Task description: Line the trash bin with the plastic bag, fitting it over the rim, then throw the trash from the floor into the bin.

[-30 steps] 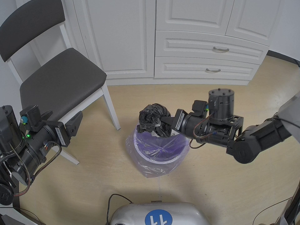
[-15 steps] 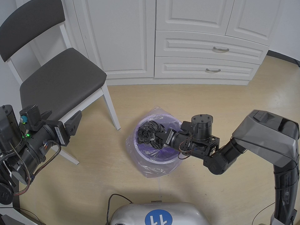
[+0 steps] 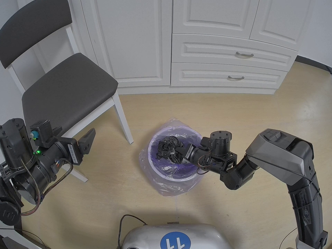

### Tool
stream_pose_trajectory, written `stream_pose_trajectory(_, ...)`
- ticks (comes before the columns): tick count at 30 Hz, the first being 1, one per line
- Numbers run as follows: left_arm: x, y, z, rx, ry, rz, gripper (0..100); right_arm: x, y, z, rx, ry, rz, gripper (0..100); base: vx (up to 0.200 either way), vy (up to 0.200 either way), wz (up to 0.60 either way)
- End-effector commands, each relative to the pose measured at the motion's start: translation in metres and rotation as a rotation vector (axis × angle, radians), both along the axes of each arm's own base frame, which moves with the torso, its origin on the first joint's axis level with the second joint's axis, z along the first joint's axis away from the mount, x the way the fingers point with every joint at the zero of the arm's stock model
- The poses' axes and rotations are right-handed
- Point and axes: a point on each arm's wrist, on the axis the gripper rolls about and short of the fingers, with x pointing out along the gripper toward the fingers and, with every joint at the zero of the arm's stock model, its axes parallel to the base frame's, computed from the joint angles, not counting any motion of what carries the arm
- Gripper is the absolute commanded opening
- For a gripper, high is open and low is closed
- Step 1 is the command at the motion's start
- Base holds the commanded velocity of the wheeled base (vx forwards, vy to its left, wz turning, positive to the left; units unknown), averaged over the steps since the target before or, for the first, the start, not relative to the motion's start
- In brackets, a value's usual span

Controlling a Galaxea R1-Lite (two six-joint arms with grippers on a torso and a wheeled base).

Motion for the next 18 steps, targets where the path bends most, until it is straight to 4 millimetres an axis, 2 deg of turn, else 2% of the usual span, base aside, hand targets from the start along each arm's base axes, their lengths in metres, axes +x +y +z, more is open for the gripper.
stream_pose_trajectory(1, 0.0041, -0.0018, -0.005, 0.011, 0.021, 0.002, 100, 0.005, -0.0012, -0.0133, -0.006, 0.014, -0.008, 0, 0.0, 0.0, 0.0)
stream_pose_trajectory(6, 0.004, -0.0017, -0.0054, 0.012, 0.022, 0.004, 100, 0.0063, -0.0006, -0.0106, 0.02, 0.023, -0.014, 0, 0.0, 0.0, 0.0)
stream_pose_trajectory(7, 0.0039, -0.0016, -0.0046, 0.01, 0.019, 0.004, 100, 0.0065, -0.0005, -0.0095, 0.032, 0.031, -0.018, 100, 0.0, 0.0, 0.0)
stream_pose_trajectory(18, 0.002, -0.0006, -0.0039, 0.008, 0.015, 0.004, 100, 0.0004, -0.0037, -0.0083, 0.061, 0.007, -0.019, 100, 0.0, 0.0, 0.0)
